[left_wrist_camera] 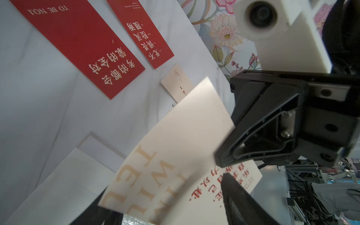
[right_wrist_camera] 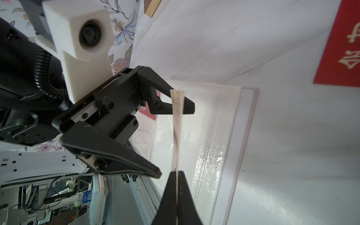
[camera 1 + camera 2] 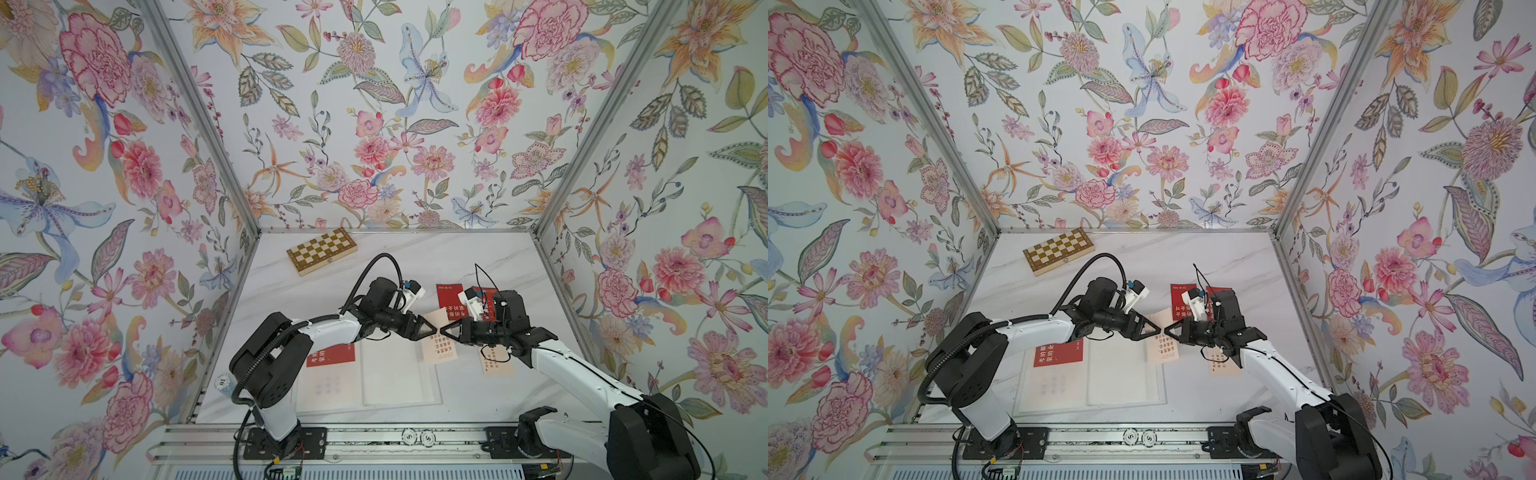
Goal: Place the photos into the photo albums
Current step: Pick up the photo at the center of the board.
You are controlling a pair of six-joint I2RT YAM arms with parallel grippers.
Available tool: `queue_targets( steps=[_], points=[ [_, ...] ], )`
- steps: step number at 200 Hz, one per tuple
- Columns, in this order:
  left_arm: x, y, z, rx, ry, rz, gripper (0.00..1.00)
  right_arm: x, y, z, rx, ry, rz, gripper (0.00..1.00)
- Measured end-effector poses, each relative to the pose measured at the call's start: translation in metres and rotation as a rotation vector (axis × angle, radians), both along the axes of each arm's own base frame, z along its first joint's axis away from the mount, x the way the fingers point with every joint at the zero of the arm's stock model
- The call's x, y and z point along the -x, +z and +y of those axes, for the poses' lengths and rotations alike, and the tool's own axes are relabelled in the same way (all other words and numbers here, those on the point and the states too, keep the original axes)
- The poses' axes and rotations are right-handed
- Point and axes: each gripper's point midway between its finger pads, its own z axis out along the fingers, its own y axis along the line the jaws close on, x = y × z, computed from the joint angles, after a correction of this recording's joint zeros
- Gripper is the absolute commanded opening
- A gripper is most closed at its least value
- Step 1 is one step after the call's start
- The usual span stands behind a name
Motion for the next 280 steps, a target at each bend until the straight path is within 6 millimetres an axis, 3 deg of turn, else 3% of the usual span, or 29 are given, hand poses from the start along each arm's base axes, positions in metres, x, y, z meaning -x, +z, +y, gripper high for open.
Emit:
queue_targets(
  steps=[32, 128, 162, 190, 217, 231, 253, 280],
  points=[
    [0.001, -0.005, 0.005, 0.003, 0.013, 0.030, 0.57, -0.001, -0.004, 0.000, 0.006, 0.000, 0.008, 0.00],
    [-0.004, 0.008, 0.006, 0.069, 0.019, 0.035, 0.27, 0.001, -0.006, 0.002, 0.010, 0.008, 0.015, 0.00],
    [-0.005, 0.010, 0.006, 0.079, 0.022, 0.039, 0.08, 0.001, -0.006, 0.002, 0.010, 0.008, 0.016, 0.00],
    [-0.004, 0.010, 0.006, 0.081, 0.024, 0.047, 0.00, 0.001, -0.008, 0.002, 0.012, 0.008, 0.020, 0.00],
    [-0.003, 0.014, 0.006, 0.091, 0.023, 0.043, 0.00, 0.000, -0.008, 0.002, 0.013, 0.009, 0.018, 0.34],
    [-0.004, 0.018, 0.006, 0.108, 0.024, 0.036, 0.00, -0.001, -0.008, 0.002, 0.011, 0.006, 0.021, 0.45],
    [-0.009, 0.021, 0.013, 0.132, 0.057, 0.044, 0.00, -0.002, -0.008, 0.002, 0.011, 0.001, 0.017, 0.52],
    [-0.028, 0.018, 0.040, 0.146, 0.166, 0.066, 0.00, -0.008, -0.009, -0.005, 0.016, -0.034, 0.017, 0.54]
  ],
)
